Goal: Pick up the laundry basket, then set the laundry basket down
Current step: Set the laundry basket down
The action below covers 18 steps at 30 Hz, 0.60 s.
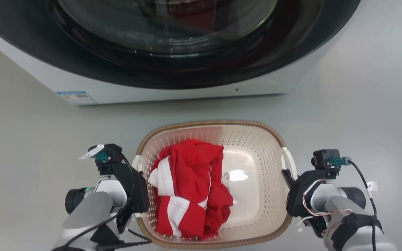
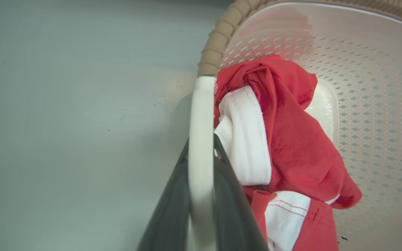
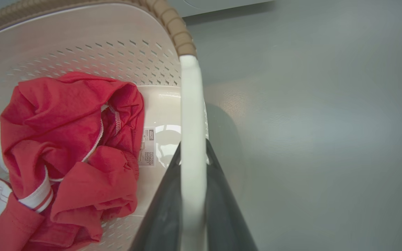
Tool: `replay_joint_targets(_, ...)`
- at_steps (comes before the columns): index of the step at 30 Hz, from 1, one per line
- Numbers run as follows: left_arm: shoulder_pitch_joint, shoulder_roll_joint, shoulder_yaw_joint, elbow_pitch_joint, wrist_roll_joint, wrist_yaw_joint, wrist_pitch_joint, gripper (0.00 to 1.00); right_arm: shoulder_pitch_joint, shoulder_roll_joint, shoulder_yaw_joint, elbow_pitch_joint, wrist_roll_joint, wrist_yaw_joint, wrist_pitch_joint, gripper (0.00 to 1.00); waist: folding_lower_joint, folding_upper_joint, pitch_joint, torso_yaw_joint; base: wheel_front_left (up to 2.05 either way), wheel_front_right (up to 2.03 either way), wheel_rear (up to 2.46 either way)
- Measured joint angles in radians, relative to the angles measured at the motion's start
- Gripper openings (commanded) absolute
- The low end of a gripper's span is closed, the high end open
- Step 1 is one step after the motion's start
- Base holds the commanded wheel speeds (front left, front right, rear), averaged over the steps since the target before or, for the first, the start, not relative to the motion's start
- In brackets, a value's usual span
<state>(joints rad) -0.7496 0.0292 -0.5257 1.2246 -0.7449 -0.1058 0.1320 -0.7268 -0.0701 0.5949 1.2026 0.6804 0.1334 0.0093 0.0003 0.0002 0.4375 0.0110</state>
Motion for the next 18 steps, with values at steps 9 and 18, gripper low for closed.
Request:
replay_joint_targets(9, -0.053, 0.000, 0.002, -0.006, 0.004, 0.005, -0.056, 0.00, -0.059, -0.012, 0.008, -0.002, -0.013, 0.000, -0.044, 0.00, -0.0001, -0.0001, 0.117, 0.007, 0.00, 0.00, 0.00)
replay_joint_targets(18, -0.102, -0.002, 0.002, -0.007, 0.011, 0.011, -0.107, 0.00, -0.107, -0.026, 0.025, -0.007, -0.039, 0.000, -0.088, 0.00, -0.0002, -0.0001, 0.216, 0.014, 0.00, 0.00, 0.00)
